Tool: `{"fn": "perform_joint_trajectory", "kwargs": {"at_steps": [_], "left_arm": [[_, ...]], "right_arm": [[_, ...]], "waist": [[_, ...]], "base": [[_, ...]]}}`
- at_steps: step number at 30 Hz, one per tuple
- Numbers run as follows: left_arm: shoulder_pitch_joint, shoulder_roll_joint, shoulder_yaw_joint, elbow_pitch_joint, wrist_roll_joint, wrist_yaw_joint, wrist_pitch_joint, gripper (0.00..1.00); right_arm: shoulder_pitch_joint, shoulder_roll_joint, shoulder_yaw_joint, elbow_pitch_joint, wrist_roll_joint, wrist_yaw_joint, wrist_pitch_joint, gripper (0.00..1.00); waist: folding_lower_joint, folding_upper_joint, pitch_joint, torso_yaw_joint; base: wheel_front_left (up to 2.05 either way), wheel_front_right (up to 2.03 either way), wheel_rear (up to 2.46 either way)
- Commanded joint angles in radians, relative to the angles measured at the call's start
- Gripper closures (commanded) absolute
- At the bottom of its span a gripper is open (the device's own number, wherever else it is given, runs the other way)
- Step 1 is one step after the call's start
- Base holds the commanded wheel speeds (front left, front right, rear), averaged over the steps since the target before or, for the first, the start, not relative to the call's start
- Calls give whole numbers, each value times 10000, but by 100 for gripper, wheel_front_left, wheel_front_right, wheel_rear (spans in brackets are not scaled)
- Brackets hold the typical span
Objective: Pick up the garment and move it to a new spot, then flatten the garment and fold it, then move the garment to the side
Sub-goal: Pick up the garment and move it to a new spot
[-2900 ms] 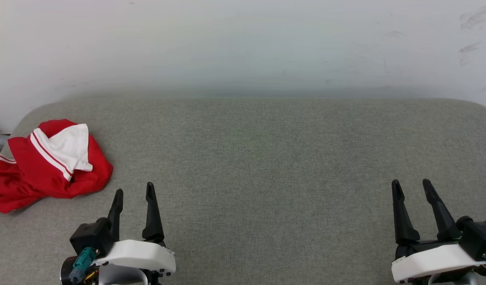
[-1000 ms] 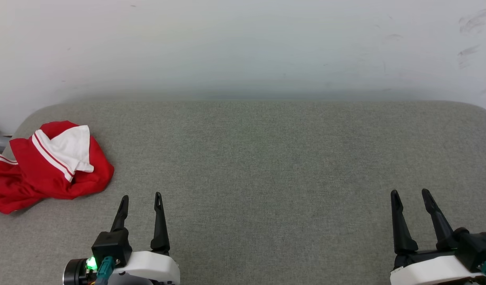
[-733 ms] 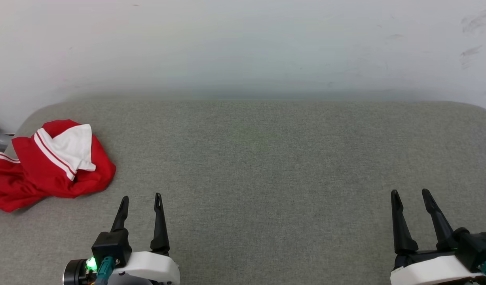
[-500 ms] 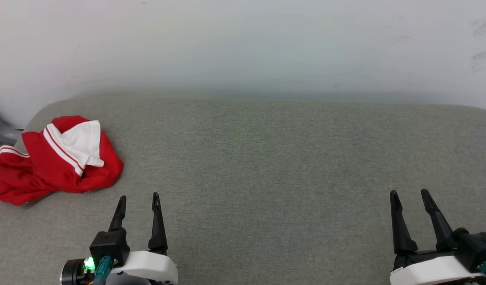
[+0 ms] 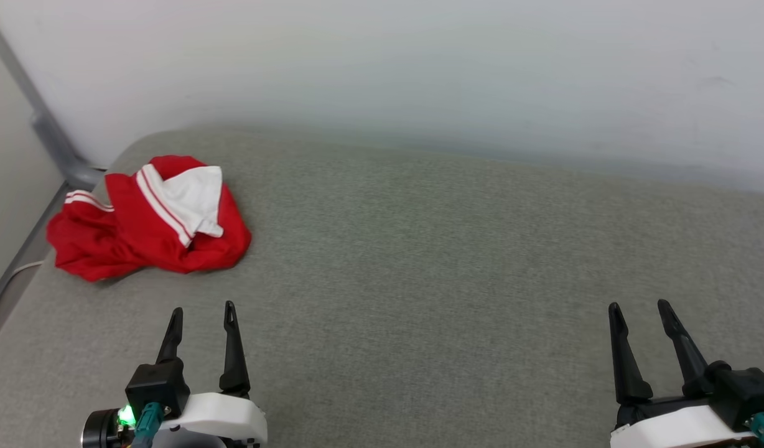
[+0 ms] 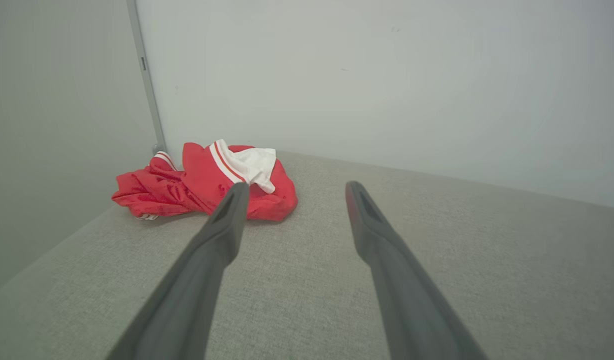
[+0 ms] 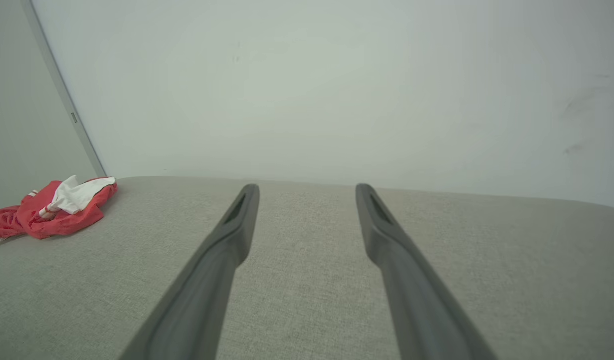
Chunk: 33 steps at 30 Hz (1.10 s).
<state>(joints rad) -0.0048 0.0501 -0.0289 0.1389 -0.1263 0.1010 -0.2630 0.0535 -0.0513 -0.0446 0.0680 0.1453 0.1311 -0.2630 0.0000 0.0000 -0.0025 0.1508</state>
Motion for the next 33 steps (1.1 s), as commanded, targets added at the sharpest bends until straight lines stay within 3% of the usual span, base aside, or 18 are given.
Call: {"fn": "perform_joint_trajectory", "kwargs": {"at_steps": [1,23,33], "left_arm": [[-48,3,53,-2,47,-9,-28,0],[62,3,268,80,30,-190,-28,0],[147,1,479,130,-47,-319,-28,0]], "right_arm": [[86,20,-13,-26,31,-7,-28,0],[164,19,124,-6,191,-7,-28,0],[151,20,191,29,150,-7,-28,0]], "waist": [[0,0,19,325],[0,0,-40,2927],[0,0,-74,3423]], "base": [[0,0,0],[0,0,0],[0,0,0]]}}
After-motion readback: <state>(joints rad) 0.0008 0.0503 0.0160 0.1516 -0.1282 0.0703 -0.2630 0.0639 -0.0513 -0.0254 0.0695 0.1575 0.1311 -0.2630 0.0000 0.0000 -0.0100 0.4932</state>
